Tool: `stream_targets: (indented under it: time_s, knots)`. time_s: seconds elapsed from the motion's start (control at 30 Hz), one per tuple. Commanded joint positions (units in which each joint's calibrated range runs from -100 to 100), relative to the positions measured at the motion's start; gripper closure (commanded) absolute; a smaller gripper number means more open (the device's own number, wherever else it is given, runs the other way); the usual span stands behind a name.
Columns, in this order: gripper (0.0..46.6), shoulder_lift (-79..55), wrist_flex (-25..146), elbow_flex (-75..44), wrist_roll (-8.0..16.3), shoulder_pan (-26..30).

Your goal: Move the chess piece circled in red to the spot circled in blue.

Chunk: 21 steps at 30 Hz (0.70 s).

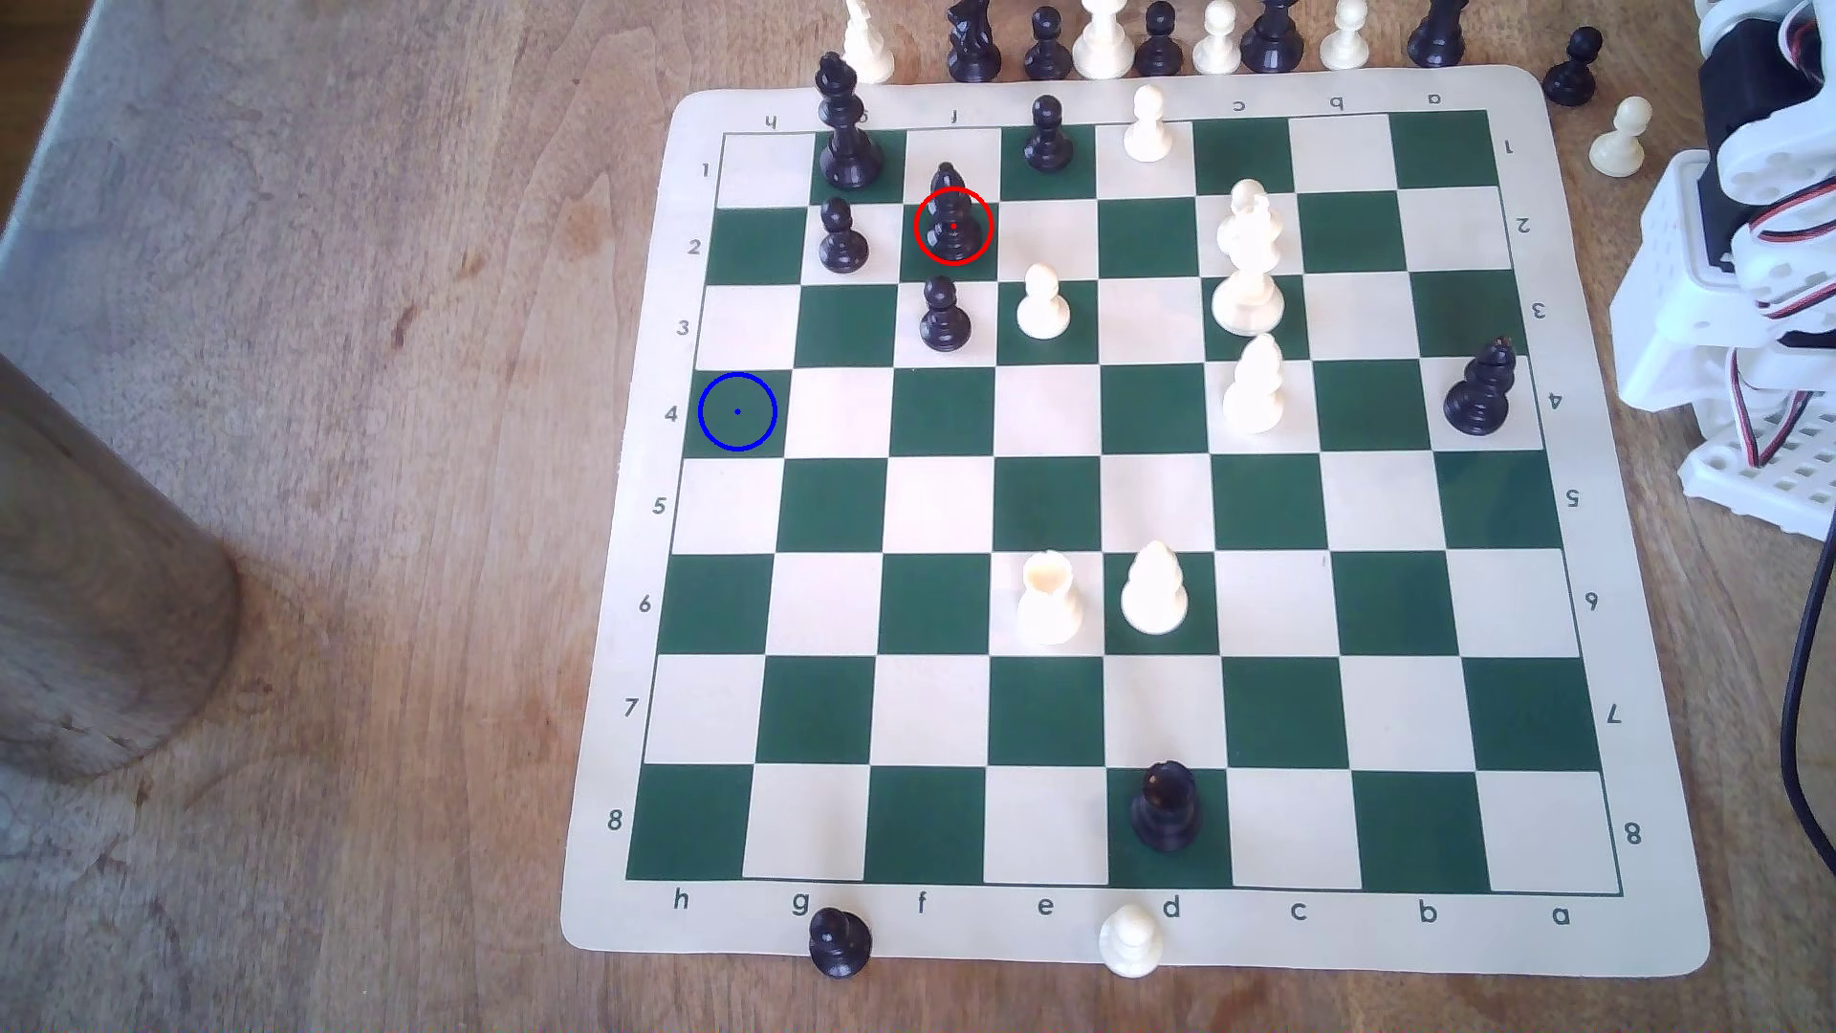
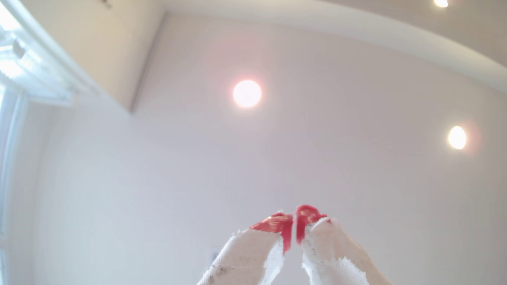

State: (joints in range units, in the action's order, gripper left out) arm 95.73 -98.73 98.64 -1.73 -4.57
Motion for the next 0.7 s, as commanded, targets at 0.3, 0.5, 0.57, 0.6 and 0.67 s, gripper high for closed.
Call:
stream_targets:
  time_s: [0.3, 0.5, 0.57, 0.6, 0.67]
  knots:
    - [46.4, 0.11, 50.16, -19.86, -0.34, -3.60]
    - [46.4, 0.11, 82.75, -29.74, -0.10, -4.93]
    - [46.4, 0.11, 91.27, -32.28, -0.05, -5.32]
    - [46.4, 0.11, 98.40, -34.64, 0.00, -5.95]
    - [46.4, 0.11, 104.05, -36.63, 0.05, -6.42]
